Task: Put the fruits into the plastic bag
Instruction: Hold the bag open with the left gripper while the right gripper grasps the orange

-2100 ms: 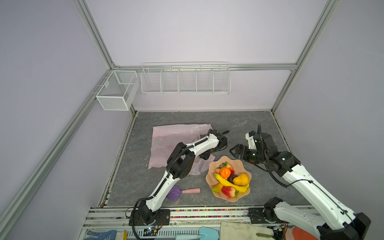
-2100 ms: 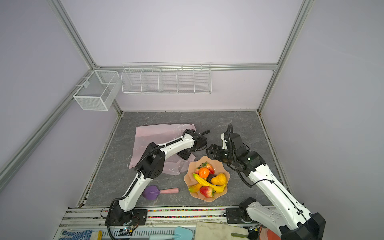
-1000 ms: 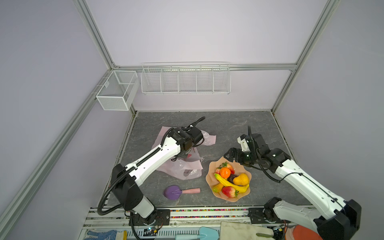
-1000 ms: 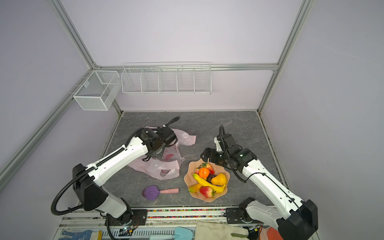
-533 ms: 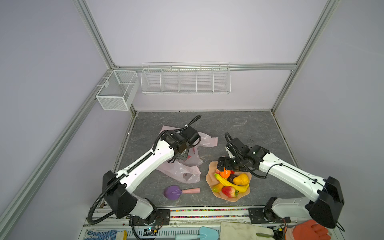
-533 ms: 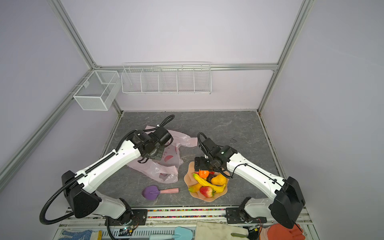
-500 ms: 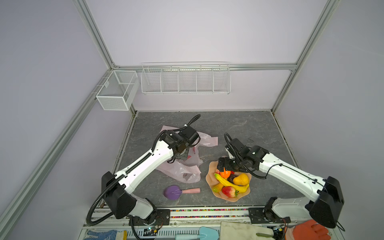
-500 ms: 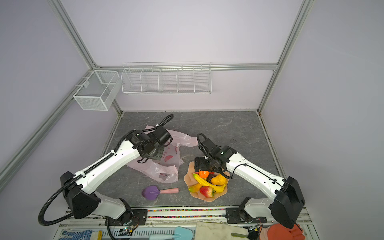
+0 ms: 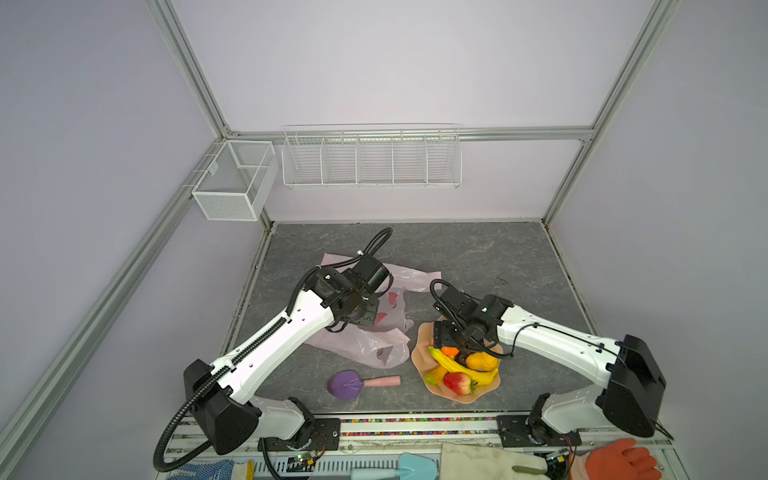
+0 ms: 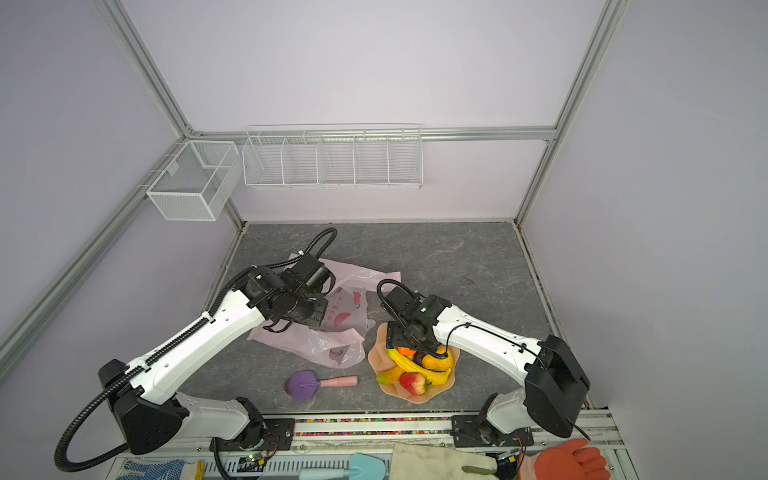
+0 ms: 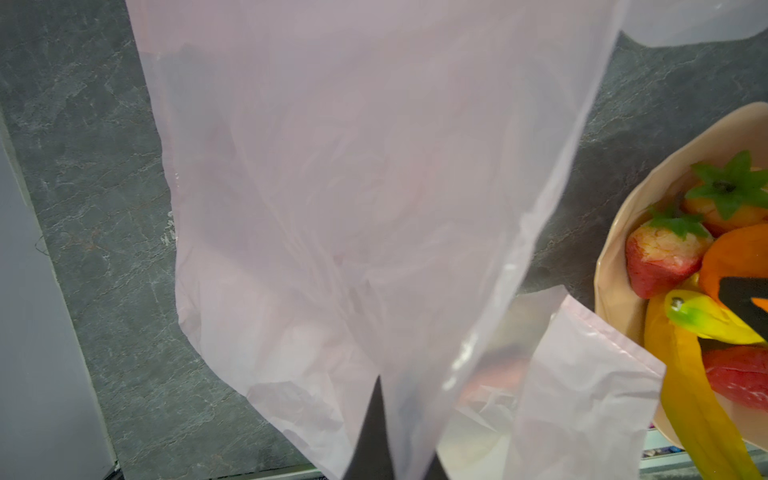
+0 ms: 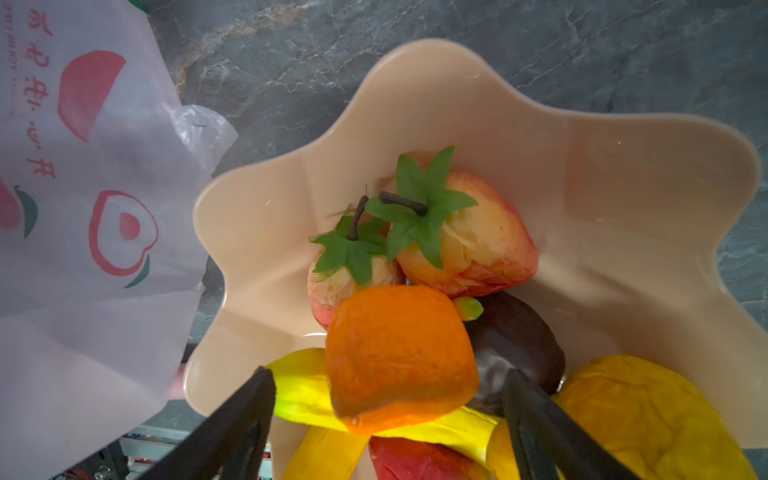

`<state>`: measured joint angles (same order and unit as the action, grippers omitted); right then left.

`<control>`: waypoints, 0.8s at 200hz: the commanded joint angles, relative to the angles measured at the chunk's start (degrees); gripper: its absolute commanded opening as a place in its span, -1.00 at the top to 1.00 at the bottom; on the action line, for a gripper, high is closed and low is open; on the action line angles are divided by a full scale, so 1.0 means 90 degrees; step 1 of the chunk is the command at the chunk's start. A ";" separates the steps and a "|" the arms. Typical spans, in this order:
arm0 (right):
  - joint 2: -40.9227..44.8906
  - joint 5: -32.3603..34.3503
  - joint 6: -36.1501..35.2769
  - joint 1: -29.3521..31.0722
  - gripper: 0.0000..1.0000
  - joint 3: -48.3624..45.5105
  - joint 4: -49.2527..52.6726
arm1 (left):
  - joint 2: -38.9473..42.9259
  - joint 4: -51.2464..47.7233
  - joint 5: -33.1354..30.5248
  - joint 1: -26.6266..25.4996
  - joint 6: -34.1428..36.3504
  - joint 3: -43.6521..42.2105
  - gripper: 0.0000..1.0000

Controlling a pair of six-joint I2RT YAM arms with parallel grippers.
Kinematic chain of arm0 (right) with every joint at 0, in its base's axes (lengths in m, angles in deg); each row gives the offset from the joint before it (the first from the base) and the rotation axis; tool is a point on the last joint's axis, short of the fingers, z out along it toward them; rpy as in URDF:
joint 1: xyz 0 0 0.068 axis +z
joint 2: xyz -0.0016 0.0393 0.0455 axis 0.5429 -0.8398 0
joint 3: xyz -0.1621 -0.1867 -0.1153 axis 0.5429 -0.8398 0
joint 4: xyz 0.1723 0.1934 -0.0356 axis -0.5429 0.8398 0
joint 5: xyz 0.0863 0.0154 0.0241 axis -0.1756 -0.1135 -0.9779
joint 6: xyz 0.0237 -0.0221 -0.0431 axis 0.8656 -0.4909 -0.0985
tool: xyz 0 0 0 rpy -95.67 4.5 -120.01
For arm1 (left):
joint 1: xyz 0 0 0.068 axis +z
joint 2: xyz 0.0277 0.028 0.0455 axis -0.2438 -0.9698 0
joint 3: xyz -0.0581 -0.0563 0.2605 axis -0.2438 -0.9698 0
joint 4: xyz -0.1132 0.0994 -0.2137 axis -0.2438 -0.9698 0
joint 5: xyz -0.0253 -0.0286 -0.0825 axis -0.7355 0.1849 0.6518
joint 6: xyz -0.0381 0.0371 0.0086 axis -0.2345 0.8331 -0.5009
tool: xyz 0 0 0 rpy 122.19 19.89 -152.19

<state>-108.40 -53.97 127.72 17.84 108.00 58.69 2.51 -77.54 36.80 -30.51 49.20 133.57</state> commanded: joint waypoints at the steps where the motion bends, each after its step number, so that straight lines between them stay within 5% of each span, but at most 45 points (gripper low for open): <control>1: -0.0062 0.0277 0.0339 0.0038 -0.68 -0.0024 -0.0048 | 0.0186 0.0081 0.0058 0.0037 0.0023 -0.0128 1.00; 93: -0.0414 0.0346 0.0335 0.0039 -0.33 -0.0010 -0.0006 | 0.0222 0.0107 -0.0045 0.0046 -0.0041 -0.0172 1.00; 160: -0.0150 0.0584 0.0257 0.0029 0.10 0.0243 0.0263 | 0.0260 0.0064 -0.0149 0.0056 -0.0044 -0.0153 1.00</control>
<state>-111.83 -50.89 129.84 17.90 108.09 58.53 3.69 -76.16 36.61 -30.40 49.16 132.47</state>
